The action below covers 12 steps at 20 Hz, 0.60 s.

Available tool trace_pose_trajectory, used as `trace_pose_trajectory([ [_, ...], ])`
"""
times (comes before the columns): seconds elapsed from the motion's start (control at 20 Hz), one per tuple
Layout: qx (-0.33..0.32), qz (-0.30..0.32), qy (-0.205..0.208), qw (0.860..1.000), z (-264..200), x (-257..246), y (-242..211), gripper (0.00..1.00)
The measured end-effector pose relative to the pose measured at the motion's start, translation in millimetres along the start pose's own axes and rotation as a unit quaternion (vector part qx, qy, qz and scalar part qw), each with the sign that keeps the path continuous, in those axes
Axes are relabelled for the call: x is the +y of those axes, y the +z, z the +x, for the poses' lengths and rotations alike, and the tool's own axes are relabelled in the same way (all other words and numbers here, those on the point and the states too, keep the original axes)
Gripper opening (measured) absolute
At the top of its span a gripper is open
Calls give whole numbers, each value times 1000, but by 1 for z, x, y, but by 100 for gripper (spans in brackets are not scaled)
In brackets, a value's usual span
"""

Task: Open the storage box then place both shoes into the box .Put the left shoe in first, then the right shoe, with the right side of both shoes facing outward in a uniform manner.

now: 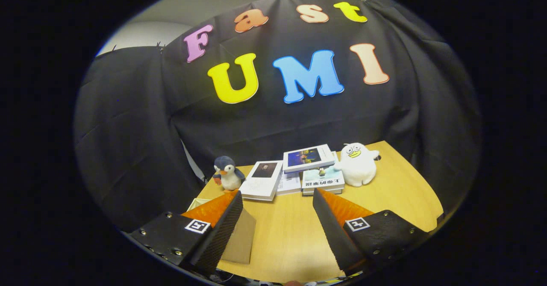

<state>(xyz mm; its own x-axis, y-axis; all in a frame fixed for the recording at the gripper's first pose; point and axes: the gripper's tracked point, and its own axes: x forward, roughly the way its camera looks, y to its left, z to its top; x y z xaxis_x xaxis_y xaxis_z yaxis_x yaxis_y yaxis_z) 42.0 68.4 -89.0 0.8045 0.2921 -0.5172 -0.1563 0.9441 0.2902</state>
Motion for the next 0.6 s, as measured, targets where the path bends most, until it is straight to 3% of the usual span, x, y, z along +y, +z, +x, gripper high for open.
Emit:
trace_pose_trajectory([
  [0.3, -85, -28, -52, 995, -43, -50, 36, 99],
  [0.6, -149, -75, -96, 981, -76, -67, 51, 99],
])
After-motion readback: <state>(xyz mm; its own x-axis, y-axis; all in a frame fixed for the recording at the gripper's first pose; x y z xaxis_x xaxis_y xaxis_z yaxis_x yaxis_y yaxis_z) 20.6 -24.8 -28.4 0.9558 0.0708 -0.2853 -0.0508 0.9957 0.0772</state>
